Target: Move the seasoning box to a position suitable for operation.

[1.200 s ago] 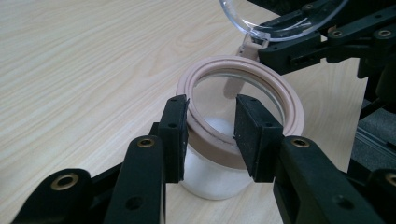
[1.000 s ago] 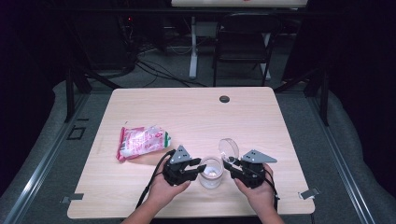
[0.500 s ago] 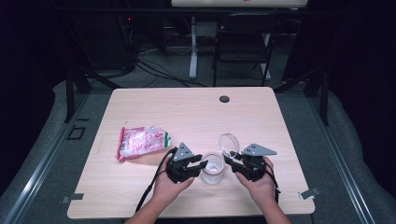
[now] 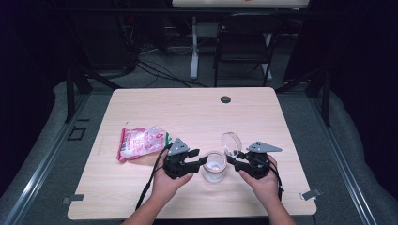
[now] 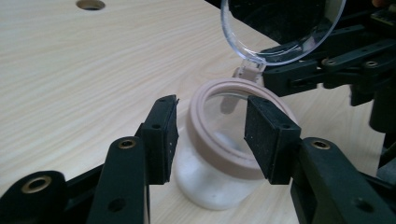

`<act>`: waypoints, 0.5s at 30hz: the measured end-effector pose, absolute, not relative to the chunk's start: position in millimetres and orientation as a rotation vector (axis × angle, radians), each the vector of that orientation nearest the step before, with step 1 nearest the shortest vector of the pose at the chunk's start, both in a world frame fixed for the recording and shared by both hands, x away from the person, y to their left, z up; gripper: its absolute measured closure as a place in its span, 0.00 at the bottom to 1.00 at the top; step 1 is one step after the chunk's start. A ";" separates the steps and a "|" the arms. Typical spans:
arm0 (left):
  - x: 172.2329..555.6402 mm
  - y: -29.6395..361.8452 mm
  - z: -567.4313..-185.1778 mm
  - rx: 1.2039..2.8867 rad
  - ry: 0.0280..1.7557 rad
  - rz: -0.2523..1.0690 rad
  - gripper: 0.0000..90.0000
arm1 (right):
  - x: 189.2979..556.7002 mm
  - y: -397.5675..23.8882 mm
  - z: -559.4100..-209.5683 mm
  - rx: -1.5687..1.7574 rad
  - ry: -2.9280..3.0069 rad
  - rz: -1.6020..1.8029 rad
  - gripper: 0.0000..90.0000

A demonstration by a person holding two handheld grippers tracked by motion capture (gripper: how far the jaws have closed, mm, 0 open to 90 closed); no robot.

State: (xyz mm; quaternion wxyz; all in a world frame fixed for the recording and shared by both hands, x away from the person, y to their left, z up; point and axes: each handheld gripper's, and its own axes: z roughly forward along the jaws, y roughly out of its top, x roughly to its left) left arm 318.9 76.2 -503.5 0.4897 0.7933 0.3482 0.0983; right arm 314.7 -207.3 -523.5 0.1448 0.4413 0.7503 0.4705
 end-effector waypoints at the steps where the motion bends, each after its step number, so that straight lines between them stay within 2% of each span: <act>1: 318.5 79.5 -502.4 1.931 0.843 0.246 0.60 | 312.8 -207.8 -522.7 1.272 2.160 1.371 0.62; 9: 313.1 122.6 -502.2 1.932 0.893 0.347 0.59 | 303.1 -207.8 -516.4 1.250 2.103 1.384 0.61; 15: 313.7 157.3 -511.3 1.916 0.961 0.414 0.58 | 304.7 -214.8 -513.4 1.278 2.060 1.414 0.65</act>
